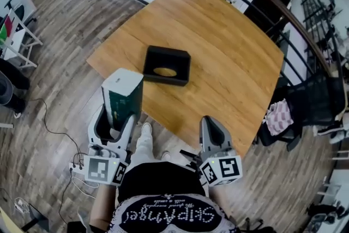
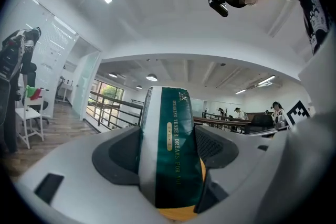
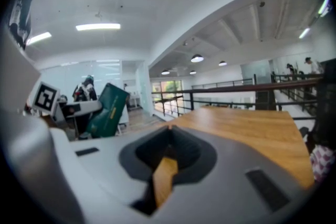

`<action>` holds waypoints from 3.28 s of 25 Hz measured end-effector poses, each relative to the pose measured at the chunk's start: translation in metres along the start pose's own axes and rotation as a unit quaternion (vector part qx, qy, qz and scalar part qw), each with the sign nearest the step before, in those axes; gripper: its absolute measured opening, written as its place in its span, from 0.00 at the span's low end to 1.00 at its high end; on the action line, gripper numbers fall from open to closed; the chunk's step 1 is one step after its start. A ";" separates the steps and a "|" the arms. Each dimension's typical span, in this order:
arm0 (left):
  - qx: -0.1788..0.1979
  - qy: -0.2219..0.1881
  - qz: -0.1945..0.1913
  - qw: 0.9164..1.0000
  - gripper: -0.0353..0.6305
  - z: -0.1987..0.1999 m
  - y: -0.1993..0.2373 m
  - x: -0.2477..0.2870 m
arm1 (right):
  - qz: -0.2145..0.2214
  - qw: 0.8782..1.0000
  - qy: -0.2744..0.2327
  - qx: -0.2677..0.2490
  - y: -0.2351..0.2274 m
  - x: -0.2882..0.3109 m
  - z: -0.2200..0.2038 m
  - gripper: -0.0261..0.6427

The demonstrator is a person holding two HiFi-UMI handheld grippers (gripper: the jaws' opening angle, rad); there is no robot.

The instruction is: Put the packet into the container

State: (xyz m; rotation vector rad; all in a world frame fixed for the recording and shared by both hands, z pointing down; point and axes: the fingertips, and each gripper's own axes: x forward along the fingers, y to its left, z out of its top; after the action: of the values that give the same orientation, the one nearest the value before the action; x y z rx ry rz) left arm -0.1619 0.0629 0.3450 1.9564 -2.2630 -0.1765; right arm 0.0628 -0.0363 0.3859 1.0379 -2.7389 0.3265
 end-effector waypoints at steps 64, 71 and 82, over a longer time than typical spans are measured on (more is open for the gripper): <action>0.005 0.024 -0.046 0.999 0.57 0.018 0.040 0.122 | -0.068 0.997 -0.023 0.027 -0.053 0.077 0.039 0.10; 0.022 0.052 -0.069 0.996 0.57 0.039 0.067 0.143 | -0.095 0.994 -0.031 0.036 -0.051 0.083 0.043 0.10; 0.076 0.121 -0.160 0.977 0.57 0.024 0.062 0.189 | -0.154 0.985 -0.043 0.060 -0.064 0.071 0.036 0.10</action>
State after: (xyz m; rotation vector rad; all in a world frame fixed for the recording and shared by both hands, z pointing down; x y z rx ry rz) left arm -0.2537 -0.1155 0.3387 2.2691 -1.8518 0.1985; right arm 0.0493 -0.1375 0.3781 1.5159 -2.6009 0.4086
